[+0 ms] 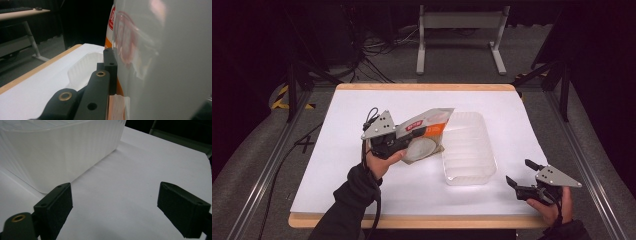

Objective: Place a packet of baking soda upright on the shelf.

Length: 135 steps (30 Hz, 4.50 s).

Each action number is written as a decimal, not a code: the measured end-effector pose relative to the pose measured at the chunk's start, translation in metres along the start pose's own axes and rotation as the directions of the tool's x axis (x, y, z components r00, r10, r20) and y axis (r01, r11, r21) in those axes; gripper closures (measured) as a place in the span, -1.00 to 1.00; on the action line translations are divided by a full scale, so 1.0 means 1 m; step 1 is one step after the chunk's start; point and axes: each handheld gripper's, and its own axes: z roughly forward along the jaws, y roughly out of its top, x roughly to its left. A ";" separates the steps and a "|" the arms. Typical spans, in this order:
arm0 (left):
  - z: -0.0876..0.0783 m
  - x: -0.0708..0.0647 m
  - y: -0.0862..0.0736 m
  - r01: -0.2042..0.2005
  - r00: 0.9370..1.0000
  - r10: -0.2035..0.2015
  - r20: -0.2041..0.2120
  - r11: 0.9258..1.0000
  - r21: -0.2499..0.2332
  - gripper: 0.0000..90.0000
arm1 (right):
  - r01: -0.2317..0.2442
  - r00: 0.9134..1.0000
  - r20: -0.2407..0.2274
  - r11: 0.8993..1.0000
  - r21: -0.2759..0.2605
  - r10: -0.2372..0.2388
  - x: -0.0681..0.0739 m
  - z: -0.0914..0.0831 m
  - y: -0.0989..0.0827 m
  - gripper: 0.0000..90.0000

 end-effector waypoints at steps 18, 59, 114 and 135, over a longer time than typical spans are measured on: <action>0.046 -0.003 0.022 0.027 0.995 -0.020 0.100 0.997 -0.071 0.99 | -0.008 1.000 0.005 1.000 -0.004 0.008 -0.001 0.000 -0.001 -0.70; 0.115 -0.037 -0.011 0.109 0.941 -0.061 0.331 0.986 -0.129 0.99 | 0.011 1.000 -0.013 1.000 0.006 -0.011 0.003 0.001 0.001 -0.71; 0.124 -0.024 -0.067 0.078 0.948 -0.066 0.312 0.997 -0.028 0.86 | 0.036 0.999 -0.036 0.999 0.020 -0.036 0.008 0.001 0.003 -0.71; 0.111 -0.028 -0.048 0.045 0.966 -0.035 0.257 0.998 -0.033 0.81 | 0.034 0.999 -0.035 0.999 0.020 -0.033 0.008 0.001 0.003 -0.71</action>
